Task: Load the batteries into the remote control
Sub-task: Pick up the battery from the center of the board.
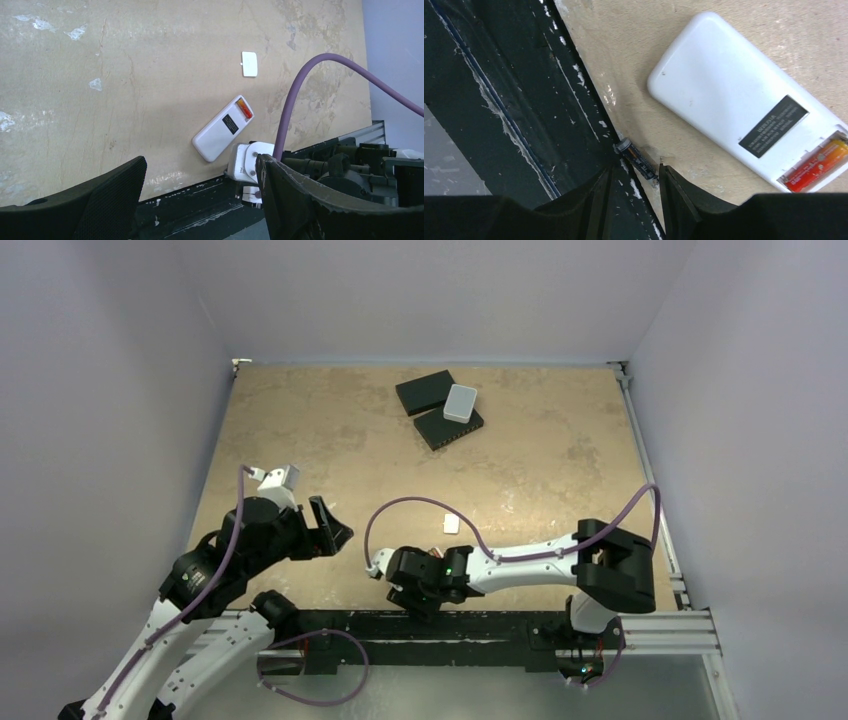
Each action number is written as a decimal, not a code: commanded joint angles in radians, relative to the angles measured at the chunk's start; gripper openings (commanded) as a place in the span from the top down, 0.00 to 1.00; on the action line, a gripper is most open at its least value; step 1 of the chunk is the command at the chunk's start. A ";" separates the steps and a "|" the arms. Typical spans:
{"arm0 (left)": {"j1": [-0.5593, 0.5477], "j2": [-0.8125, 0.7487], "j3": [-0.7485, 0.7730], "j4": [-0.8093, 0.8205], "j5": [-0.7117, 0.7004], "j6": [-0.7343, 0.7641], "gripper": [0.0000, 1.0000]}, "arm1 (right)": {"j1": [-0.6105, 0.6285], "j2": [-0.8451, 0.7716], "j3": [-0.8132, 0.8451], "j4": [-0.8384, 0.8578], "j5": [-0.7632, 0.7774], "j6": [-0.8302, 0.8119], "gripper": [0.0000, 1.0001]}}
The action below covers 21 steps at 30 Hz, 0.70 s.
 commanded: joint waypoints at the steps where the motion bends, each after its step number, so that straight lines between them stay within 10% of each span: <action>1: -0.004 0.002 0.037 0.004 0.000 -0.008 0.20 | 0.027 0.023 0.002 -0.010 0.036 0.039 0.56; 21: -0.005 0.023 -0.016 0.050 0.090 -0.023 0.20 | 0.035 -0.038 -0.061 -0.025 0.159 0.189 0.89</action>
